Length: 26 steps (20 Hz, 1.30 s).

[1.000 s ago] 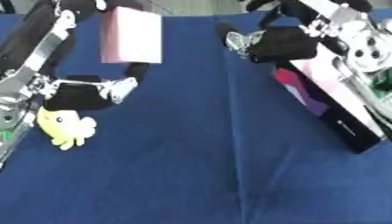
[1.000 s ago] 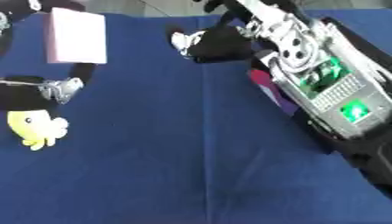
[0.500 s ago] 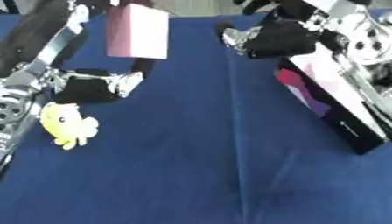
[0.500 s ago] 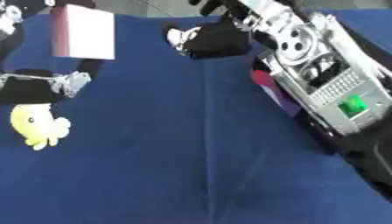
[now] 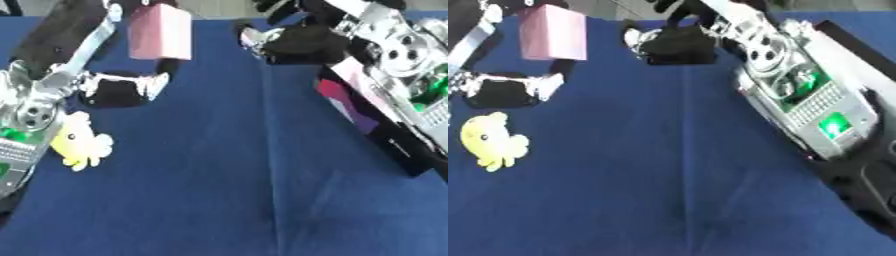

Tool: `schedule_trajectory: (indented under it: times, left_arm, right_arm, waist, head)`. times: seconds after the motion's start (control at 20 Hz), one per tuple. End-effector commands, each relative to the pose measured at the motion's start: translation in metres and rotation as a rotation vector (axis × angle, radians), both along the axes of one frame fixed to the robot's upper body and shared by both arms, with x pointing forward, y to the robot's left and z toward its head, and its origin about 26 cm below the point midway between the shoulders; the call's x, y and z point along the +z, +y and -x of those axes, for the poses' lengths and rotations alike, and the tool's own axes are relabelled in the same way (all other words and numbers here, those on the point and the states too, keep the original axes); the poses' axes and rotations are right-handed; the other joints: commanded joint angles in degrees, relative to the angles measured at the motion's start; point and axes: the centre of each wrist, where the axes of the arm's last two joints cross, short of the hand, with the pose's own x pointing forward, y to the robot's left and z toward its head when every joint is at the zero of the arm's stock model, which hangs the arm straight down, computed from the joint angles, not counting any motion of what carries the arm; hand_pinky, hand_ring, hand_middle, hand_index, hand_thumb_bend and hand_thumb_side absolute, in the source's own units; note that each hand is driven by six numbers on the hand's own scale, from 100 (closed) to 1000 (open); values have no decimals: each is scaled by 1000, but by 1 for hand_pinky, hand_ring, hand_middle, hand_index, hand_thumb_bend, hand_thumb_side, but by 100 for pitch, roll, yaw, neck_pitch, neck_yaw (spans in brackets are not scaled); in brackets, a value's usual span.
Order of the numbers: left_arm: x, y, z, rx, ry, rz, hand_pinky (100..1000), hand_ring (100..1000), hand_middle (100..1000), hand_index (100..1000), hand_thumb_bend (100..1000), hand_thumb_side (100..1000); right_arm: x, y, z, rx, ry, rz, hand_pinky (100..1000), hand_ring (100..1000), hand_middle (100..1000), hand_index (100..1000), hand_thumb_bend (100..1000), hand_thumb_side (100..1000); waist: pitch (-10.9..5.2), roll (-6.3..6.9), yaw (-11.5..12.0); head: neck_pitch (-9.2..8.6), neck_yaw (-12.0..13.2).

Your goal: Pick up the objects with one hand, pass them to the other hand, and then place them into the box on the other side of the table.

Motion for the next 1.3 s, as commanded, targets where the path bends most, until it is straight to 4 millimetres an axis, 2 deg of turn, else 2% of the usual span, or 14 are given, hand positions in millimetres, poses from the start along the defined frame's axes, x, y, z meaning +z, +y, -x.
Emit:
schedule_trajectory:
  times: [0.05, 0.4, 0.7, 0.95, 1.2, 1.25, 1.3]
  left_arm:
    - [-2, -6, -6, 34, -50, 1, 674, 626, 555, 617, 220, 100]
    - [-16, -17, -18, 64, -135, -13, 664, 617, 546, 610, 249, 100]
    - [-18, -24, -20, 93, -245, -17, 640, 598, 531, 602, 314, 100]
    - [-35, -48, -14, 332, -598, -241, 622, 582, 520, 599, 372, 100]
    - [-36, -58, -8, 387, -725, -269, 617, 579, 520, 623, 417, 100]
    - [-36, -58, -8, 390, -735, -269, 616, 577, 520, 625, 425, 100]
    - [-35, -59, -7, 392, -744, -269, 616, 575, 519, 625, 425, 100]
  right_arm:
    - [8, 3, 6, 28, -17, -25, 669, 818, 785, 836, 169, 458]
    - [7, 10, 8, 84, 41, -48, 665, 821, 785, 841, 161, 504]
    - [3, 14, 9, 124, 83, -44, 666, 823, 780, 846, 189, 489]
    - [0, 17, 10, 142, 122, -39, 667, 824, 777, 851, 203, 473]
    - [-1, 18, 10, 152, 146, -43, 669, 823, 773, 855, 227, 407]
    - [-3, 18, 10, 152, 149, -44, 671, 820, 768, 853, 251, 348]
    - [-4, 19, 10, 151, 152, -45, 672, 820, 768, 853, 253, 352]
  waist:
    - [-154, -4, 11]
    - [-124, -33, 44]
    - [-103, -49, 65]
    - [-86, -65, 62]
    - [-73, -76, 67]
    - [-70, -79, 69]
    - [-65, -83, 72]
  head:
    - [-96, 2]
    - [-139, -43]
    - [-164, -64]
    - [-176, -22]
    - [-196, 14]
    - [-198, 23]
    - [-201, 32]
